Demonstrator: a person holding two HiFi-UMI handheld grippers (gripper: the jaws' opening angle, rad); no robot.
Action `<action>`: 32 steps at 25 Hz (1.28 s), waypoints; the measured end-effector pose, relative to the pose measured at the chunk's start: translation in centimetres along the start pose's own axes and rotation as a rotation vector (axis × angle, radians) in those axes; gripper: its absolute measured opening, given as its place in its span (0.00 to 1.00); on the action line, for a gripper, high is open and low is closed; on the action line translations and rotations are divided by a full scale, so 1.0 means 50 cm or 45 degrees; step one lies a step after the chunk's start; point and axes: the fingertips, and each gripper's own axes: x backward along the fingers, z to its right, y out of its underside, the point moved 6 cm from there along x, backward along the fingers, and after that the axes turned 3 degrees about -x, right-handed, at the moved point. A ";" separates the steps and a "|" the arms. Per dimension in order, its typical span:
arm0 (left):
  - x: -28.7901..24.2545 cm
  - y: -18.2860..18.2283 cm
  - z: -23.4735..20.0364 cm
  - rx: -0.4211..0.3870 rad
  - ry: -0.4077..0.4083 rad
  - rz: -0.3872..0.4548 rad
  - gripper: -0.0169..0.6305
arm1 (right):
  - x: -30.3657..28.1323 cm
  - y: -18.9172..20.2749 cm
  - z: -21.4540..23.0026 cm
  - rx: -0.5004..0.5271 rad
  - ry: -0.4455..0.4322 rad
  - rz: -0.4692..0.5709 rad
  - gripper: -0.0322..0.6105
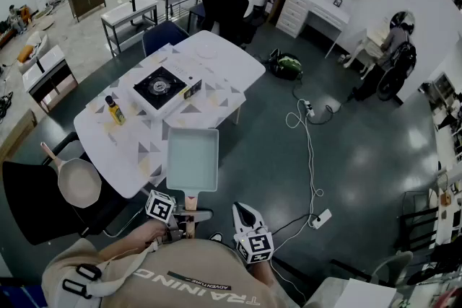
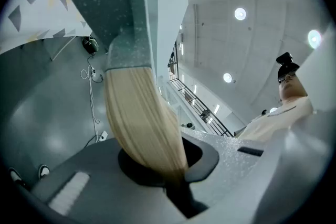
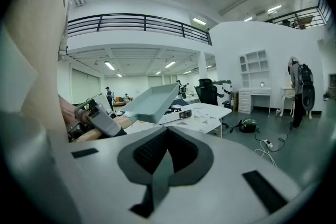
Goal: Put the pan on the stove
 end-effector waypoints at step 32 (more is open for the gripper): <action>-0.045 -0.175 -0.107 0.031 -0.107 0.084 0.07 | -0.159 -0.010 0.178 0.019 -0.175 -0.059 0.05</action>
